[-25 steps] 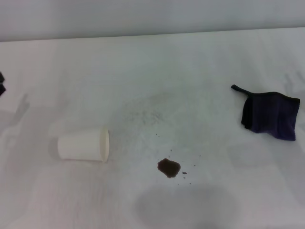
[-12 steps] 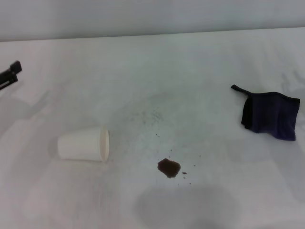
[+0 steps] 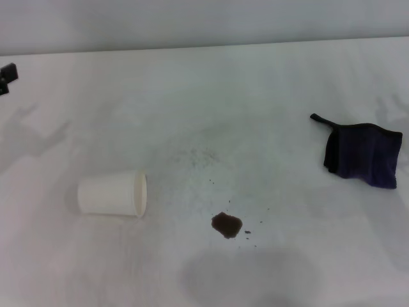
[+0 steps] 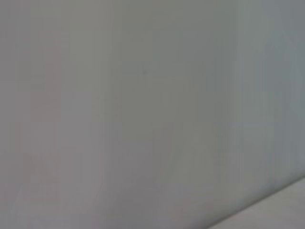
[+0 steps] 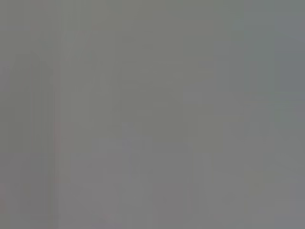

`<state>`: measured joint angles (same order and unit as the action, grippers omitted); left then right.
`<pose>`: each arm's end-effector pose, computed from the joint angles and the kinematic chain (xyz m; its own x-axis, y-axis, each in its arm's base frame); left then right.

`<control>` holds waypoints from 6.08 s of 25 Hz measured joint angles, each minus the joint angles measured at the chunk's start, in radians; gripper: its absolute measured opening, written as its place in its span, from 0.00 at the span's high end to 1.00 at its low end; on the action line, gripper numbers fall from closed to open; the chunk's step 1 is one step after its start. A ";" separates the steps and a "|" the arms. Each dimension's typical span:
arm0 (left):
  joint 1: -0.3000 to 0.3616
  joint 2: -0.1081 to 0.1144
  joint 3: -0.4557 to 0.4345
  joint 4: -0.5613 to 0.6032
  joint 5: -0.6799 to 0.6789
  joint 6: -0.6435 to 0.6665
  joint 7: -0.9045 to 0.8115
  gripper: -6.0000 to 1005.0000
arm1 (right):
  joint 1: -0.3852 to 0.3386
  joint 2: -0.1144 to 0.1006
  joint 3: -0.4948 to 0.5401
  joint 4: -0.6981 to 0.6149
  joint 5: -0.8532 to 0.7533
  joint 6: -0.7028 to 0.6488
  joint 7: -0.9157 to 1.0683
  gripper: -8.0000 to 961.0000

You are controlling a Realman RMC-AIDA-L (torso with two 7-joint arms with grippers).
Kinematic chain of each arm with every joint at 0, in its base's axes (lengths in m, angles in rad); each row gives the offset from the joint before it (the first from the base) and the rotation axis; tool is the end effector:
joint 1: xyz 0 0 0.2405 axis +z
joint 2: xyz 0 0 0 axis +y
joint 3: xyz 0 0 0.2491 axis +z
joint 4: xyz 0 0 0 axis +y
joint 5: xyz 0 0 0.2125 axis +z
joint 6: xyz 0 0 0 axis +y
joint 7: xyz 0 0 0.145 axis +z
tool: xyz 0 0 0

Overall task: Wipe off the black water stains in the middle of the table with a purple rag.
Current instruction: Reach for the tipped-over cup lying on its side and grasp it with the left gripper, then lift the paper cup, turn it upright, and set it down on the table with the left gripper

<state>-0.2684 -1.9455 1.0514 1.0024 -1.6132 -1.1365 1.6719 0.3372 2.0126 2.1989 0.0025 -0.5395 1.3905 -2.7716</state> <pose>-0.2810 0.3552 0.0989 0.8226 0.1870 0.5369 0.5138 -0.6489 -0.5612 0.3738 0.2821 0.0439 0.6763 0.0965 -0.7303 -0.7236 -0.0986 -0.6831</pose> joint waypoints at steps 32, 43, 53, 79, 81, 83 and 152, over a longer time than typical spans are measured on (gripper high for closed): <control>-0.318 -0.125 0.123 0.382 1.007 -0.490 -0.344 0.13 | -0.009 0.000 0.001 -0.001 -0.002 0.003 0.014 0.63; -0.307 -0.127 0.190 0.300 0.943 -0.480 -0.265 0.13 | -0.012 -0.002 0.002 0.004 0.003 0.009 0.018 0.63; -0.268 -0.129 0.278 0.261 0.943 -0.374 -0.239 0.13 | -0.024 -0.003 0.005 0.004 0.004 0.010 0.018 0.63; -0.256 -0.131 0.311 0.044 0.783 -0.133 -0.100 0.22 | -0.030 -0.005 0.001 0.008 -0.001 0.006 0.012 0.62; -0.242 -0.130 0.309 0.052 0.733 -0.118 -0.082 0.28 | -0.029 -0.005 -0.006 0.008 -0.002 0.009 0.008 0.62; -0.226 -0.129 0.290 0.059 0.662 -0.101 -0.051 0.29 | -0.029 -0.005 -0.016 0.011 -0.003 0.013 0.006 0.62; -0.084 -0.144 0.204 -0.699 -0.362 0.109 0.763 0.30 | -0.041 -0.006 -0.045 0.075 -0.004 0.023 0.020 0.61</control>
<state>-0.3527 -2.0893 1.2555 0.3033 -1.9747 -1.0275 2.4349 0.2961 2.0064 2.1535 0.0772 -0.5430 1.4138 -2.7519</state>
